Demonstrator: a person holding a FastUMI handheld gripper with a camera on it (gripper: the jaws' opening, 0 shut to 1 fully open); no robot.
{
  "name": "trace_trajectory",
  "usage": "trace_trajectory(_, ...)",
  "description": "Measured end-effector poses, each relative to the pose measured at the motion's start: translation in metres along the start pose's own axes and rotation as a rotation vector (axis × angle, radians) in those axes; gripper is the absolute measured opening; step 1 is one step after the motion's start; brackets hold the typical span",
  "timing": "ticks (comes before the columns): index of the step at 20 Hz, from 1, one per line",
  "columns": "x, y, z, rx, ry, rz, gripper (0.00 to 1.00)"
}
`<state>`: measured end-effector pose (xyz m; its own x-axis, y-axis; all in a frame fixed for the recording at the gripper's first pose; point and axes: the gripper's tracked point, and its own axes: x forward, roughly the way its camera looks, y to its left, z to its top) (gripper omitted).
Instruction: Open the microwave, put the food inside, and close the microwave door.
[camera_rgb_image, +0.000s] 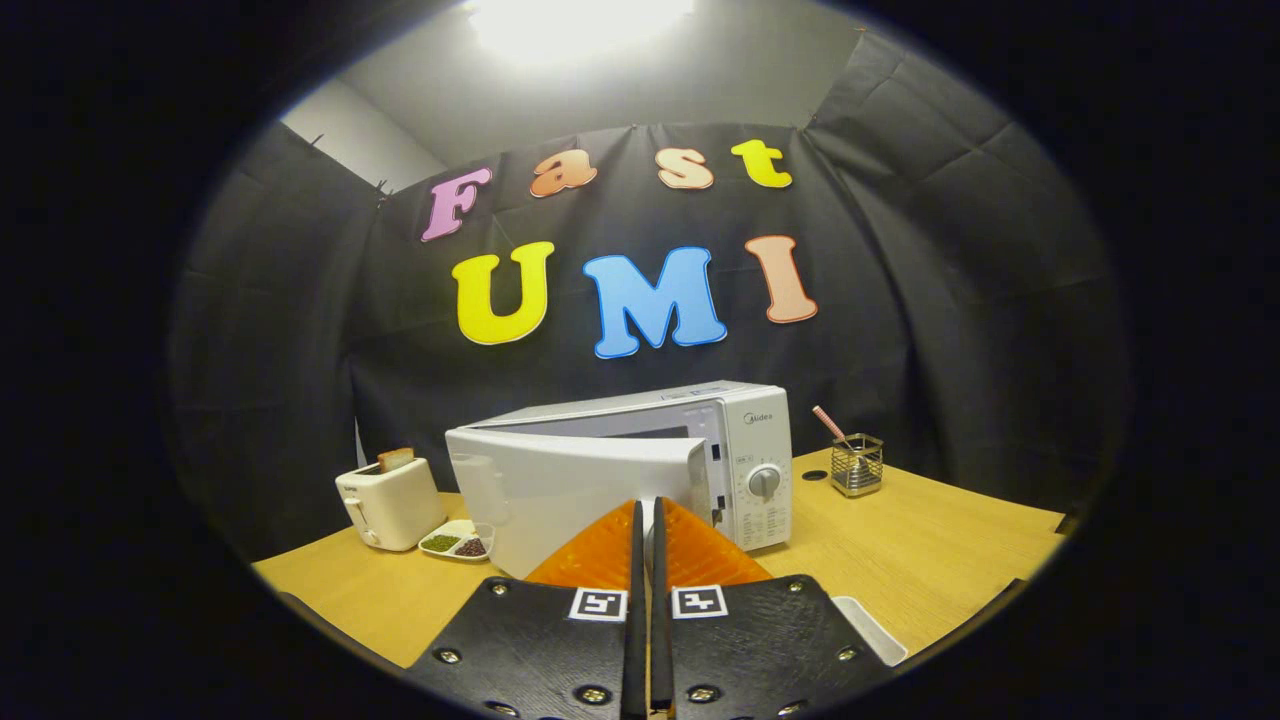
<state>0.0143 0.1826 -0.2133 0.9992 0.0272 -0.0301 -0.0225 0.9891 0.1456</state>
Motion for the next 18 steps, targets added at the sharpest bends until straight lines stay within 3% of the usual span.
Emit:
trace_trajectory(9,0.049,-0.024,0.013,-0.072,0.004,0.006,0.01)
trace_trajectory(15,0.091,-0.035,0.014,-0.034,0.011,0.053,0.01)
trace_trajectory(18,0.118,-0.038,0.014,-0.063,0.02,0.038,0.01)
